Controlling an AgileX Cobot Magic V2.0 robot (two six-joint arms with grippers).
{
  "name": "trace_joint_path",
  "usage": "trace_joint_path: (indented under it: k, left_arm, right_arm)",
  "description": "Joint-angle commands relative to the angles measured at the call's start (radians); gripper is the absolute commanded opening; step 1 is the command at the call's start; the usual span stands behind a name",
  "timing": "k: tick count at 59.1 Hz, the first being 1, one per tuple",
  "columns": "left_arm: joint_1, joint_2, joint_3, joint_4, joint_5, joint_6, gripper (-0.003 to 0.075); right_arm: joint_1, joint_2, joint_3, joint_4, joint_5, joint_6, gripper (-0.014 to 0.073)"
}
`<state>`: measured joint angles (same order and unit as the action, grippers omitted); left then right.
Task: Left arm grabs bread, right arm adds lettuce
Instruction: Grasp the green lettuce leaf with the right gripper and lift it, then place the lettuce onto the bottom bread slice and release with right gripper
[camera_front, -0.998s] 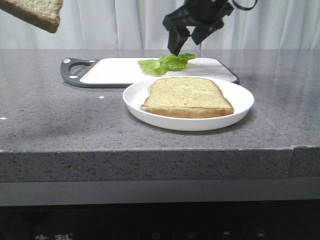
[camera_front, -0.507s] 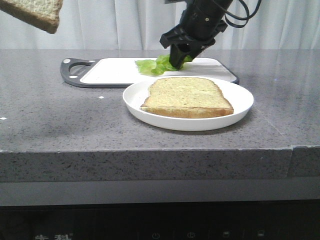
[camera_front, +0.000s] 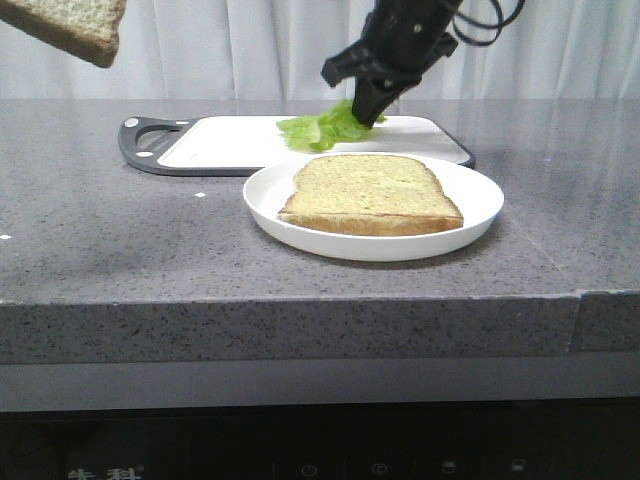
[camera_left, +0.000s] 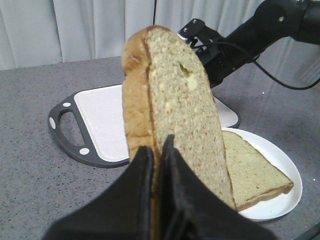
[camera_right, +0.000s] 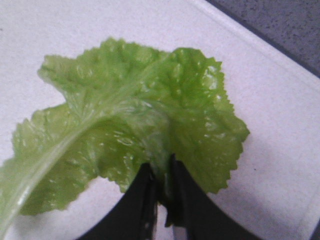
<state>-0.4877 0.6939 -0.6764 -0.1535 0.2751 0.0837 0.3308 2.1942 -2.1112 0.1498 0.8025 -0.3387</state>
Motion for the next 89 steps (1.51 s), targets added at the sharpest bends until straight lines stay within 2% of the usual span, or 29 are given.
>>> trace_joint_path:
  k: [1,11,17,21,29,39,52,67,73,89]
  left_arm:
    - [0.003,-0.003,-0.028,-0.016,-0.081,-0.008,-0.0021]
    - [0.003,-0.003,-0.028,-0.017,-0.081,-0.008,-0.0021]
    - [0.003,-0.003,-0.028,-0.017,-0.081,-0.008,-0.0021]
    - [0.003,-0.003,-0.028,-0.017,-0.081,-0.008,-0.0021]
    - [0.003,-0.003,-0.028,-0.017,-0.081,-0.008,-0.0021]
    - [0.003,-0.003,-0.028,-0.017,-0.081,-0.008,-0.0021]
    - [0.003,-0.003,-0.028,-0.019,-0.081,-0.008,-0.0021]
    - [0.003,-0.003,-0.028,-0.019,-0.081,-0.008,-0.0021]
    - [0.003,-0.003,-0.028,-0.019,-0.081,-0.008,-0.0021]
    - [0.003,-0.003,-0.028,-0.019,-0.081,-0.008,-0.0021]
  right_arm:
    - [-0.001,-0.142,-0.014,0.043,-0.042,0.017,-0.0057]
    - [0.007,-0.29,0.14,0.073,-0.131,0.028,-0.0057]
    - [0.014,-0.423,0.334,0.084,-0.24,0.028,-0.0057]
    - [0.014,-0.545,0.546,0.122,-0.341,0.028,-0.0057]
    - [0.014,-0.726,0.845,0.162,-0.489,0.028,-0.0057]
    - [0.032,-0.842,1.061,0.174,-0.547,0.028,-0.0057]
    - [0.093,-0.812,1.111,0.174,-0.555,0.028,-0.0057]
    - [0.102,-0.763,1.111,0.191,-0.529,0.028,-0.0043]
    - [0.103,-0.755,1.111,0.195,-0.517,0.027,0.0029]
    - [0.103,-0.758,1.106,0.197,-0.511,0.027,0.034]
